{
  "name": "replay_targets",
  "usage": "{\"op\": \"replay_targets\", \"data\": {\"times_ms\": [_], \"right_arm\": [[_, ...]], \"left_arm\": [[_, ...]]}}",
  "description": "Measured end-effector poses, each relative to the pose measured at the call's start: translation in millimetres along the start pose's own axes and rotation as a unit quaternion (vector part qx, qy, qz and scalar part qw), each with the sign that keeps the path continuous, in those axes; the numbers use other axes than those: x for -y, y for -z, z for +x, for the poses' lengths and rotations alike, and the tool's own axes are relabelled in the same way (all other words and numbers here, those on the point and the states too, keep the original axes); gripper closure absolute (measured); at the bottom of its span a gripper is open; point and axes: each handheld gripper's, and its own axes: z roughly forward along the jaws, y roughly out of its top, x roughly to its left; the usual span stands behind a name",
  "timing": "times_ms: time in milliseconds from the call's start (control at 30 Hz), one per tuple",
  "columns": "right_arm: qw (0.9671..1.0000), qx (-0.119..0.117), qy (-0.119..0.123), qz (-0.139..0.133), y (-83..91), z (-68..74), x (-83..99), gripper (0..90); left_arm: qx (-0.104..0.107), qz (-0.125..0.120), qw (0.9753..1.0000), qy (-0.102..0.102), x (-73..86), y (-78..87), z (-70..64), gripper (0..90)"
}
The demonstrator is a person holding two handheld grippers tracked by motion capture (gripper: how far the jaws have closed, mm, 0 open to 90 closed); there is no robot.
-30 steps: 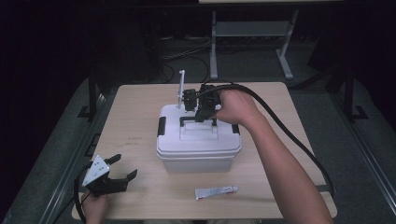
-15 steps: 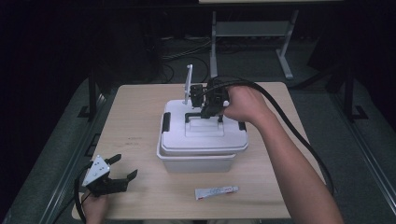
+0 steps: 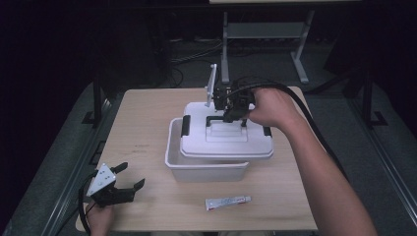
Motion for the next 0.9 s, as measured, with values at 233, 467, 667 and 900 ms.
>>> {"op": "replay_targets", "data": {"times_ms": [233, 467, 667, 900], "right_arm": [[0.9999, 0.005, -0.010, 0.005, 6.2, 0.9, 15.0, 83.9], [0.9998, 0.008, -0.019, 0.006, 10.7, 2.2, 28.4, 83.9], [0.9996, 0.010, -0.023, 0.008, 13.8, 3.0, 35.0, 83.9], [0.9995, 0.013, -0.028, 0.006, 17.7, 4.3, 47.8, 83.9]], "left_arm": [[-0.001, 0.002, 1.0000, 0.000, 0.0, -0.4, -0.2, 13.6], [-0.001, 0.002, 1.0000, -0.001, -0.1, -0.8, -0.4, 13.5], [-0.002, 0.002, 1.0000, -0.001, -0.1, -0.7, -0.3, 13.5], [-0.002, 0.003, 1.0000, -0.002, -0.1, -0.2, 0.1, 13.6]]}}
